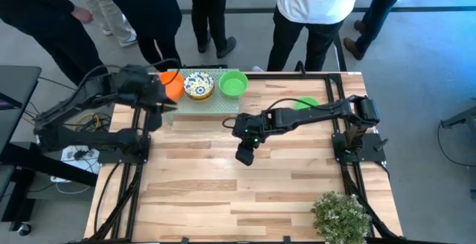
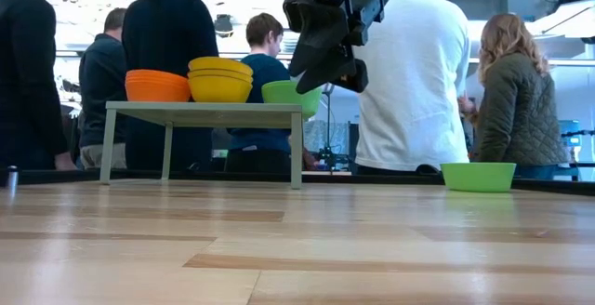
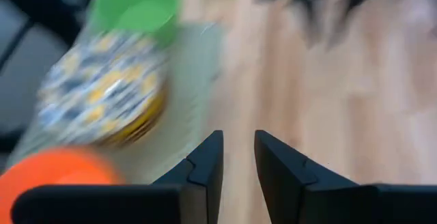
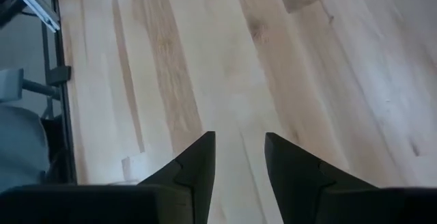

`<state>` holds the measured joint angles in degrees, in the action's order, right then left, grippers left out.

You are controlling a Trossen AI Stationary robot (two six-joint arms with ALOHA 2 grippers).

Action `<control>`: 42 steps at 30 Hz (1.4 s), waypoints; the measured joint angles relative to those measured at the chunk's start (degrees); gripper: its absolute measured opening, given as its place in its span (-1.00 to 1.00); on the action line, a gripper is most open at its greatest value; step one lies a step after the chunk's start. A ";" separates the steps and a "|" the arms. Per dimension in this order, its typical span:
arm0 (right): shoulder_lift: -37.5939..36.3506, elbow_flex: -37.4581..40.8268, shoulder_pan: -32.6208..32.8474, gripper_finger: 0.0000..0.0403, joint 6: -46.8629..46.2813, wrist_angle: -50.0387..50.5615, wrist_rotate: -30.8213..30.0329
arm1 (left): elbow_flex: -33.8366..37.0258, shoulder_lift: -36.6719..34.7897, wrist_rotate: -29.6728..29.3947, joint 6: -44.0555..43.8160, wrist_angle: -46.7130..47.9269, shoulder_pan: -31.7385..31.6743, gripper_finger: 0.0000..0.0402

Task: Pick & Place Mini bowls
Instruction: Stack the green bowl on top of the other green bowl on the shelf

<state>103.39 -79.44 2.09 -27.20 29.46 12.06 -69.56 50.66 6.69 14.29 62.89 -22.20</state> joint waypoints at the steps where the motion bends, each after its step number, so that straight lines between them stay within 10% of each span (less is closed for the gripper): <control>1: 0.00 0.00 -0.13 -0.39 1.00 0.31 0.31 | 0.00 -0.46 1.08 -2.29 -1.53 2.26 -0.57; 12: -0.40 -2.23 -3.53 -0.39 2.16 17.48 1.36 | 15.34 1.10 -8.82 -5.39 -26.09 30.32 -0.57; 16: -1.06 -3.28 -3.74 -0.39 2.32 27.44 -2.87 | 23.35 1.76 -20.83 -10.04 -31.60 34.93 -0.57; 26: -9.49 -3.19 -2.10 -0.39 4.52 49.58 -16.92 | 39.43 2.02 -21.45 -20.57 -55.85 40.33 -0.57; 42: -31.45 30.97 -12.43 -0.47 -8.70 30.95 -19.63 | 47.28 2.24 -21.74 -27.00 -62.86 40.76 -0.57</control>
<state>71.94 -48.47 -10.34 -35.90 60.41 -7.57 -22.28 52.90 -15.05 -12.71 0.03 18.57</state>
